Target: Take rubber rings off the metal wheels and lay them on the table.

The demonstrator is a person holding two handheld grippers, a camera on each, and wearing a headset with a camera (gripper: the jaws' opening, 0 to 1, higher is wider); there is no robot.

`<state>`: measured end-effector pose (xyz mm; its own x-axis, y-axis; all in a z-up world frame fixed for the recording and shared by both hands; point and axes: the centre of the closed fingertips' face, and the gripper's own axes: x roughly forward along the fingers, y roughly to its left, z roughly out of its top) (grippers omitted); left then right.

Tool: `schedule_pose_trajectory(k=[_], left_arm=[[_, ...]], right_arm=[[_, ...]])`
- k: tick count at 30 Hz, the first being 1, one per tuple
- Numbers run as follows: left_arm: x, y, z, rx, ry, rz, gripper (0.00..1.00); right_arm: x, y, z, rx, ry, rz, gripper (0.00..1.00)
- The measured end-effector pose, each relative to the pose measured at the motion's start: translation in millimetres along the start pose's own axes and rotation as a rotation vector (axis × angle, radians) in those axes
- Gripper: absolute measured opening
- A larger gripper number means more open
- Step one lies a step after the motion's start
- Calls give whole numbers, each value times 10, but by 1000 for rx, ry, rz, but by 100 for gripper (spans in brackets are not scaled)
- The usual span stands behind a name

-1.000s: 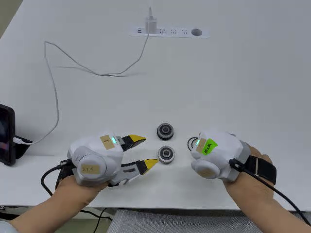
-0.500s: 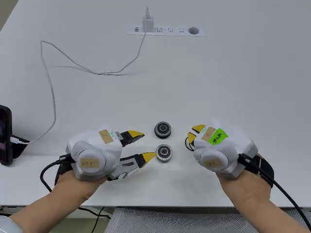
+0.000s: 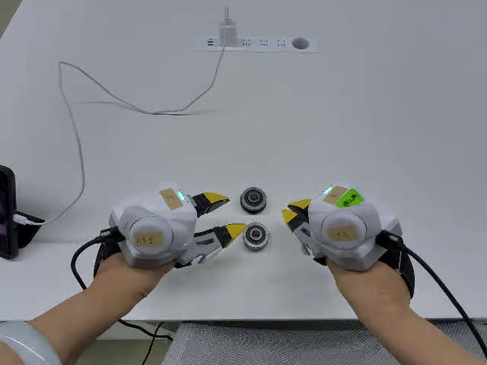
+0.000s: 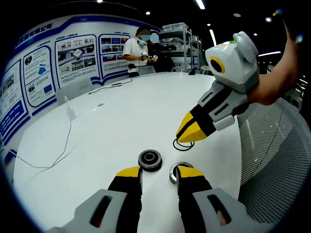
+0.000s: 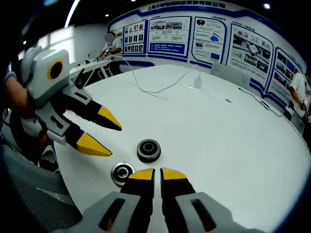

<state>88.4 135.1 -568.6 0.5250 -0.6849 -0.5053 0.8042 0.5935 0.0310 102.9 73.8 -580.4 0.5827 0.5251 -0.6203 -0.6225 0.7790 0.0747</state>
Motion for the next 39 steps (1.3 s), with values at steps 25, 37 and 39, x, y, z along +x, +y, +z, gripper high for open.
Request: schedule_pose_trajectory(k=[25,37,39], left_arm=[[320,167,81,15,32,17,18],[395,188,17,-1,62,15,16],[413,186,6,-7,66,13,16]], right_arm=[[27,-45,-43,268,-28,23,3],[52,-74,-46,279,-26,21,3],[54,-77,-51,282,-26,21,3]])
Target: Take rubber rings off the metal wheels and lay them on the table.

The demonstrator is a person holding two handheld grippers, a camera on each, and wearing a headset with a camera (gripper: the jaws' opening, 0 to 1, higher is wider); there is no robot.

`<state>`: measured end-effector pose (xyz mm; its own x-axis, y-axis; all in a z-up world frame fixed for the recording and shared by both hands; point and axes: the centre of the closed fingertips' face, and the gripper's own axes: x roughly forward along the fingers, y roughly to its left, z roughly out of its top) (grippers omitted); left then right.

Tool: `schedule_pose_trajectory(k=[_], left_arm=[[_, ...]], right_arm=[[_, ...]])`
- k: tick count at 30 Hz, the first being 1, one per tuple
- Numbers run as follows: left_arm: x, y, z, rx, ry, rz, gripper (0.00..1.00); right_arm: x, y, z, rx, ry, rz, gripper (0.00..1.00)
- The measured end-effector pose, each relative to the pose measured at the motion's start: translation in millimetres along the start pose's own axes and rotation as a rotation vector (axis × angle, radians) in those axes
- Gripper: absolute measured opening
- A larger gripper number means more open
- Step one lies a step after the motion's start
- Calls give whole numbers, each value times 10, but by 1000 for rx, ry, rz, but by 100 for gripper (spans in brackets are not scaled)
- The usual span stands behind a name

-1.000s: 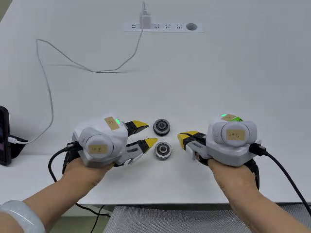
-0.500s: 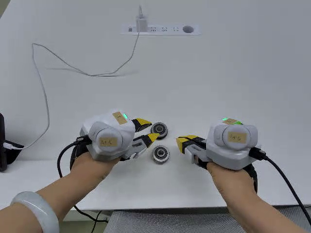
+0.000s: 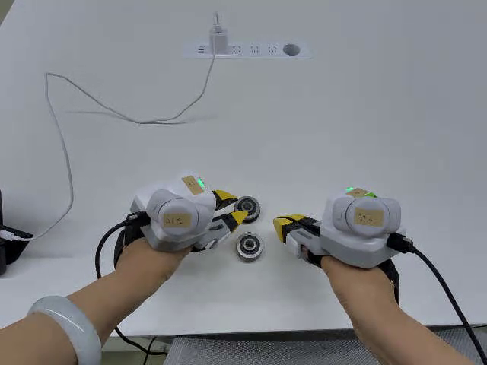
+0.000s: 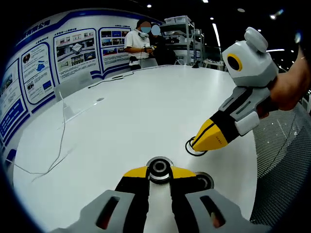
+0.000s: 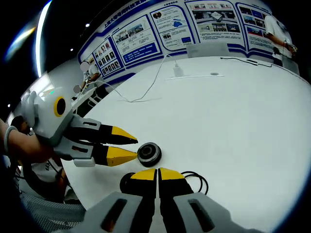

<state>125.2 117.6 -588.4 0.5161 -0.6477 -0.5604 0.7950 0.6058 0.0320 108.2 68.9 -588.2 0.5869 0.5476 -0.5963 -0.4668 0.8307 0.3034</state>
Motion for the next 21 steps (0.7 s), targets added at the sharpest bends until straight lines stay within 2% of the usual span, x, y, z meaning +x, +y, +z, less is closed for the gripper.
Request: schedule_pose_trajectory(k=[15,21], left_arm=[[109,9,-48,-8,28,0,14],[134,9,-26,-10,22,-7,14]], right_arm=[[17,-12,11,11,-5,-1,3],[30,-22,19,24,-8,0,3]])
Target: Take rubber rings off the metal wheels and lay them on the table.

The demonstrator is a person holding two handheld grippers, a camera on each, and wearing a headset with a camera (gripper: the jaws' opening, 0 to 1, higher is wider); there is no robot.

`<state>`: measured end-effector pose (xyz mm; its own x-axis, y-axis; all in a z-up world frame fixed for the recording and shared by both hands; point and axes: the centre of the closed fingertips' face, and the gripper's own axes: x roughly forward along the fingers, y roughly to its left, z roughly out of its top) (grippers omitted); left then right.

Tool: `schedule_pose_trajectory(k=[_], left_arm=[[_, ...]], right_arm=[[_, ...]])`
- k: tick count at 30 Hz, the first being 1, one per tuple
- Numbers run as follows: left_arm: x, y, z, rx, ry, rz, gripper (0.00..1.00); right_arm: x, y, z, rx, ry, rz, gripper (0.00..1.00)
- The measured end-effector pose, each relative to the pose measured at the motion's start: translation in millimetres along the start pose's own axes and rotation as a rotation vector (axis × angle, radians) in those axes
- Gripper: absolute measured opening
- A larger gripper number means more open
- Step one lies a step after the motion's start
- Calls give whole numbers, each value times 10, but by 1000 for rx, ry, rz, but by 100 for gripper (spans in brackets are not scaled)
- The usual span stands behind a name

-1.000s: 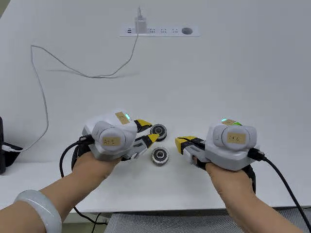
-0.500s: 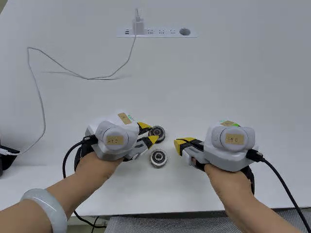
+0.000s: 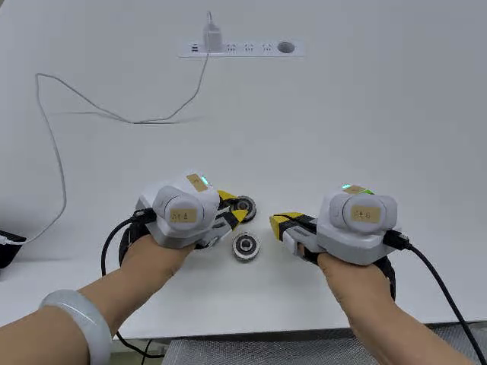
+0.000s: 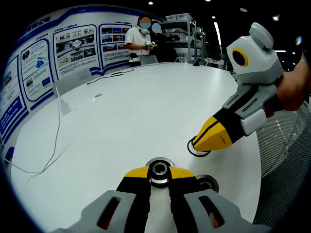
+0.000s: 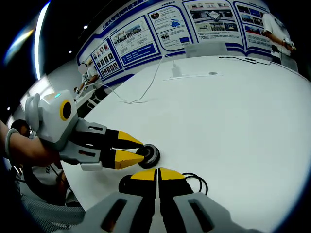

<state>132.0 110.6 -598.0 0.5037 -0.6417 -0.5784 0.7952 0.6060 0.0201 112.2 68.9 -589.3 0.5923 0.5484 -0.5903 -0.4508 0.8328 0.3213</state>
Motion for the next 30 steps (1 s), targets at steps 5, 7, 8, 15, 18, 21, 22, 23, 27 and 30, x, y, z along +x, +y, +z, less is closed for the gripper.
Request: schedule_pose_trajectory(k=[5,7,8,15,18,21,22,23,27,30], left_arm=[[21,-15,-16,7,13,-10,15],[18,-20,-13,2,5,-13,15],[16,-20,-14,2,4,-13,15],[29,-17,-17,-1,3,-17,14],[25,-14,-20,1,0,-18,13],[26,-14,-21,-1,-1,-18,13],[25,-14,-22,-4,-1,-18,13],[26,-15,-21,-3,-1,-18,13],[24,-12,-21,-4,-2,-18,13],[22,-12,-23,-8,-4,-17,13]], right_arm=[[21,-12,2,17,-3,1,3],[31,-13,8,29,-5,2,3],[33,-13,12,35,-7,3,3],[86,-24,43,80,-17,12,3],[122,-30,46,105,-18,15,3],[155,-23,37,125,-17,21,3],[170,-23,34,137,-17,25,3],[177,-23,32,143,-17,26,3],[198,-6,35,165,-19,35,4],[221,3,52,191,-27,44,6]])
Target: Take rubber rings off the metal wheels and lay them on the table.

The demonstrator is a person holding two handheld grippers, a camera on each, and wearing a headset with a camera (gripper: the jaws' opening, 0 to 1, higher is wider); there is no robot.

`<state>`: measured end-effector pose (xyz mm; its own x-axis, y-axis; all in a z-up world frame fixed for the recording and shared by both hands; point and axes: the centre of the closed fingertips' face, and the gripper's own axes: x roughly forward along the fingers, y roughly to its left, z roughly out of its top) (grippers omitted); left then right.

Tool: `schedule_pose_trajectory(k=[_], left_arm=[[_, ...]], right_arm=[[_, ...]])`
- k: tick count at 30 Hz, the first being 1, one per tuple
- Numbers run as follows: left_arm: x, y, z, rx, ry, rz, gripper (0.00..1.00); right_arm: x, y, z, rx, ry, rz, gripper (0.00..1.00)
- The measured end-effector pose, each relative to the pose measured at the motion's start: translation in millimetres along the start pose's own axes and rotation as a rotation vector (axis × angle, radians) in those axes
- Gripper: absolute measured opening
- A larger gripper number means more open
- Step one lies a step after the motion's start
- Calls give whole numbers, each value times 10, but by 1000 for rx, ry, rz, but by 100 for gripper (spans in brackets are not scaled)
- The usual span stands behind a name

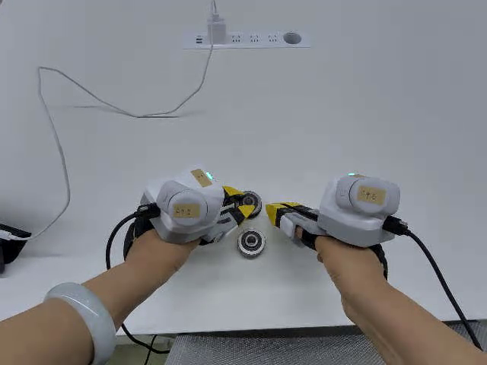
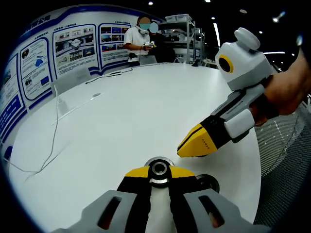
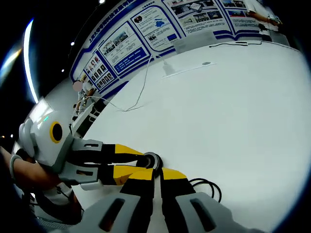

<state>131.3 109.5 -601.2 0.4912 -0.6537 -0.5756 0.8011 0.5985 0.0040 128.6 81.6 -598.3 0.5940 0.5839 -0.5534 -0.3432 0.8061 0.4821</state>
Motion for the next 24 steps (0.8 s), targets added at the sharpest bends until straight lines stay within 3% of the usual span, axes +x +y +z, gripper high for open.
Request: schedule_pose_trajectory(k=[24], left_arm=[[-1,-5,-1,2,2,-2,13]], right_arm=[[158,5,-12,195,-6,62,16]])
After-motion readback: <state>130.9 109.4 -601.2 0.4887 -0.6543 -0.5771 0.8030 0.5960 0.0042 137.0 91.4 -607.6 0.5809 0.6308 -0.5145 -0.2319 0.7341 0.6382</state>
